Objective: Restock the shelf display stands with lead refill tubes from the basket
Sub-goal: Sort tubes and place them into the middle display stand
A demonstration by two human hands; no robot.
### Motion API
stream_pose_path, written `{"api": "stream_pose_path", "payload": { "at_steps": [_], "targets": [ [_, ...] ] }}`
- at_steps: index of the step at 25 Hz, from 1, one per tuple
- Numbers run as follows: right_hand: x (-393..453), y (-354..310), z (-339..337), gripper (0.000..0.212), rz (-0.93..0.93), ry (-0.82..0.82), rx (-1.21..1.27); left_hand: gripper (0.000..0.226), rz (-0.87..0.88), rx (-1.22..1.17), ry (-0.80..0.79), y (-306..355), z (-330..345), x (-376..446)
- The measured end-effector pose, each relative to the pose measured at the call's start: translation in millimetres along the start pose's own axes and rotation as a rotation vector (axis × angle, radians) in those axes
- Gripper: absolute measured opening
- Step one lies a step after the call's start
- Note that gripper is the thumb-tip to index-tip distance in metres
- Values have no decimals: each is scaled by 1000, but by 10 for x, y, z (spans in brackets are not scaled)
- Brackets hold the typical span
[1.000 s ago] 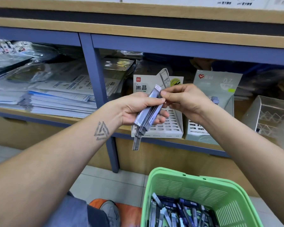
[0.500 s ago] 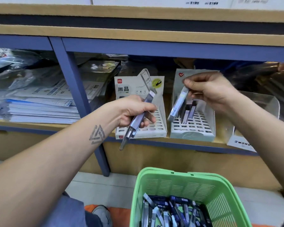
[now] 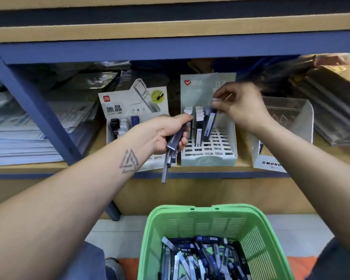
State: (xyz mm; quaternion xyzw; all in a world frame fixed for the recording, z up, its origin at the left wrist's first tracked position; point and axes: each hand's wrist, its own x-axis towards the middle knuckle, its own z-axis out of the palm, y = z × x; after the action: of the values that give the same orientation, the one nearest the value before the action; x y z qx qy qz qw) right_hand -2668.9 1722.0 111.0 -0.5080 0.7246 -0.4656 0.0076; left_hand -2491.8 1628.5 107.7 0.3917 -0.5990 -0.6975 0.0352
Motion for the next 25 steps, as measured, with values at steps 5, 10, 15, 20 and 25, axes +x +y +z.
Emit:
{"api": "stream_pose_path", "payload": {
  "at_steps": [5,10,15,20,25],
  "targets": [
    [-50,-23,-15,12,-30,-23,9,38,-29,-46,7,0,59,85],
    [-137,27,32,8,-74,-151,-95,37,-6,-56,-1,18,104,77],
    [-215,135,91,14,-161,-32,-382,33,21,-93,-14,45,125,33],
    [-204,121,73,14,-194,-95,-375,31,68,-145,-25,29,104,-16],
    [-264,154,155,23,-195,-53,-370,31,96,-151,-8,20,98,-49]
  ]
}}
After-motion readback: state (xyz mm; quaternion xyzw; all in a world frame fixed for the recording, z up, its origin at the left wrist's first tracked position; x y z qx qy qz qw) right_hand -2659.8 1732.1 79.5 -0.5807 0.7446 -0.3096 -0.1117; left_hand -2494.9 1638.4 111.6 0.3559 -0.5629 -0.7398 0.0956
